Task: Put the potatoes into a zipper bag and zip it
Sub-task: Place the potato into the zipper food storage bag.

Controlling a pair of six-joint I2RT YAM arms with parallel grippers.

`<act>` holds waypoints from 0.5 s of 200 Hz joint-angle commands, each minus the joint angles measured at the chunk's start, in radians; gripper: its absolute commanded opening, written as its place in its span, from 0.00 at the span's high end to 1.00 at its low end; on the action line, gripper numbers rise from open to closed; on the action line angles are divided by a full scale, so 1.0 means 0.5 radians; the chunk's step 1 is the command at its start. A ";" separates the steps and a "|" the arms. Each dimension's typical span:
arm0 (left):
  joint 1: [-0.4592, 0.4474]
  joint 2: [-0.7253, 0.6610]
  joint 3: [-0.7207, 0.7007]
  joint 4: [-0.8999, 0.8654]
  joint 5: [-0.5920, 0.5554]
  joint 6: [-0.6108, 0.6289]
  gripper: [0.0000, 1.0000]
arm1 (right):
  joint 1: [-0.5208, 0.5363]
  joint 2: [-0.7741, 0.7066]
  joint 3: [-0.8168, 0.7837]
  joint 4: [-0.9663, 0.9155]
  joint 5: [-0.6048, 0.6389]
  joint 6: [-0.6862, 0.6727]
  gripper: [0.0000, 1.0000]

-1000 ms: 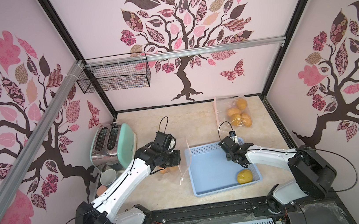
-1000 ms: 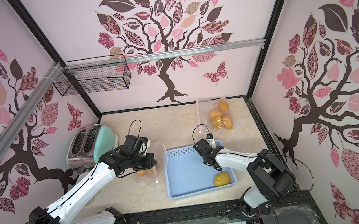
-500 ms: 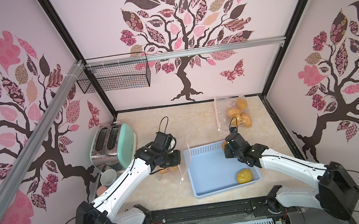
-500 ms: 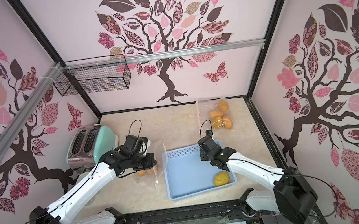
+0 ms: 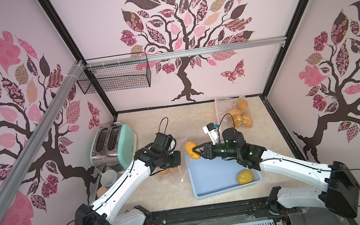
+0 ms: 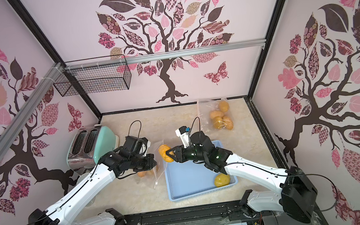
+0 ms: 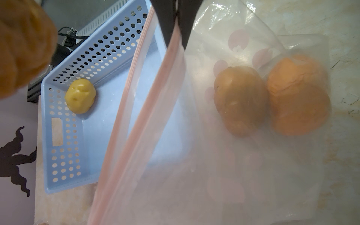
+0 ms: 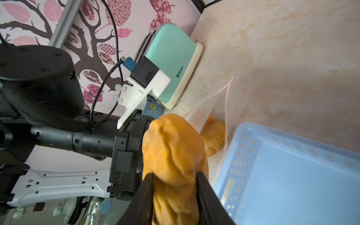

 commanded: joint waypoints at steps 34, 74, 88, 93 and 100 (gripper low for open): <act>-0.010 -0.067 0.021 -0.019 -0.017 -0.010 1.00 | 0.037 0.286 -0.017 0.510 -0.204 0.272 0.66; -0.010 -0.164 0.018 -0.010 -0.029 -0.053 1.00 | 0.039 0.394 -0.150 0.546 -0.088 0.251 0.65; -0.010 -0.185 0.017 -0.010 -0.013 -0.073 1.00 | 0.038 0.426 -0.190 0.560 -0.045 0.236 0.64; -0.008 -0.193 0.014 -0.004 0.002 -0.079 1.00 | 0.040 0.440 -0.196 0.569 -0.044 0.241 0.64; -0.010 -0.201 0.009 0.012 0.036 -0.083 1.00 | 0.037 0.465 -0.195 0.588 -0.068 0.251 0.63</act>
